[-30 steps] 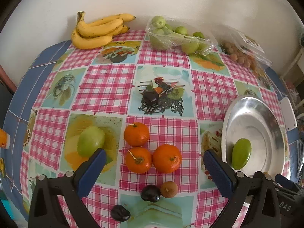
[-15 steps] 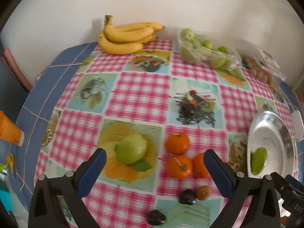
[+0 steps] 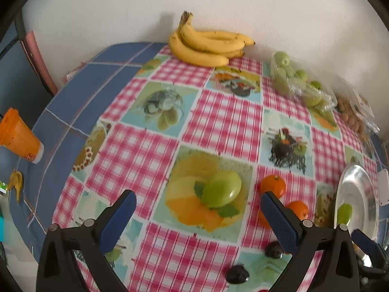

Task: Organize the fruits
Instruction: 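Withdraw both tools from the bowl back toward the remaining fruit, then grasp a second kiwi with the right gripper while the left grasps a dark plum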

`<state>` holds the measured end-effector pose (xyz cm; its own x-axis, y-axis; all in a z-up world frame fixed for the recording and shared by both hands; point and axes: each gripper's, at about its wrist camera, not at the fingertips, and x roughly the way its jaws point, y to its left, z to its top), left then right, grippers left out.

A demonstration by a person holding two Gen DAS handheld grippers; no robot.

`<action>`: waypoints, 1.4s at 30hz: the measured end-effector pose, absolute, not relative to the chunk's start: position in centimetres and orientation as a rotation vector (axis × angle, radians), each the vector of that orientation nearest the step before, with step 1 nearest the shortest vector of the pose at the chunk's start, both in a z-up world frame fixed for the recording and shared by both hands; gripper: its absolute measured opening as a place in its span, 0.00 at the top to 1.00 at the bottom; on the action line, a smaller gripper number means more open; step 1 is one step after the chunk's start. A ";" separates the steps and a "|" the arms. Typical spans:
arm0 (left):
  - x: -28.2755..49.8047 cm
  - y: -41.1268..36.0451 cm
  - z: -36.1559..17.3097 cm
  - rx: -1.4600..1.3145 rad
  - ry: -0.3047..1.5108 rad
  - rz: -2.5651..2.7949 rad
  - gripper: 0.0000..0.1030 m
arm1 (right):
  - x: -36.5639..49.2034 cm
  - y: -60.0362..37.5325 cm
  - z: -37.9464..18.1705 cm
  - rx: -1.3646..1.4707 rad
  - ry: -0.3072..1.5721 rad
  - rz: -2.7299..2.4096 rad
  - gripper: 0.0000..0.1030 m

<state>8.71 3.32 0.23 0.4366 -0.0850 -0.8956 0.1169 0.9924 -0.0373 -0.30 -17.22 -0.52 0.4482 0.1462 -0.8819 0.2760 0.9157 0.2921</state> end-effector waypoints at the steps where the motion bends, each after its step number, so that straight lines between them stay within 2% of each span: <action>1: 8.5 3.4 0.1 0.026 1.124 -0.124 0.00 | -0.2 -16.7 -0.6 0.417 1.121 -0.074 0.01; 12: 7.8 5.4 -3.0 -0.087 1.280 -0.070 0.00 | -0.1 -14.7 -3.5 0.376 1.237 -0.058 0.02; 14: 7.5 5.2 -3.4 -0.095 1.297 -0.077 0.00 | -0.1 -14.5 -3.7 0.372 1.243 -0.051 0.15; 15: 7.5 5.0 -3.5 -0.097 1.301 -0.085 0.00 | -0.1 -14.5 -3.9 0.376 1.249 -0.049 0.19; 17: 7.2 4.7 -4.0 -0.094 1.318 -0.101 0.01 | 0.0 -14.5 -4.4 0.385 1.269 -0.053 0.35; 20: 7.0 4.4 -4.4 -0.101 1.337 -0.113 0.02 | 0.2 -14.4 -5.2 0.393 1.295 -0.048 0.50; 27: 6.9 3.7 -4.7 -0.110 1.359 -0.146 0.08 | 0.3 -14.2 -5.4 0.402 1.297 -0.035 0.56; 30: 6.7 3.8 -4.6 -0.115 1.366 -0.159 0.10 | 0.4 -14.1 -5.4 0.418 1.290 -0.023 0.65; 35: 6.5 3.7 -4.7 -0.126 1.372 -0.161 0.11 | 0.7 -14.2 -5.4 0.439 1.283 -0.010 0.68; 42: 6.6 3.4 -4.7 -0.120 1.372 -0.163 0.11 | 0.3 -14.2 -5.4 0.408 1.294 -0.012 0.69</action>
<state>6.61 3.42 -4.71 0.1891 -0.1857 -0.9642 0.0461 0.9826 -0.1802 0.32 -14.20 -5.41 0.2840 0.2170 -0.9340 0.2347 0.9287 0.2871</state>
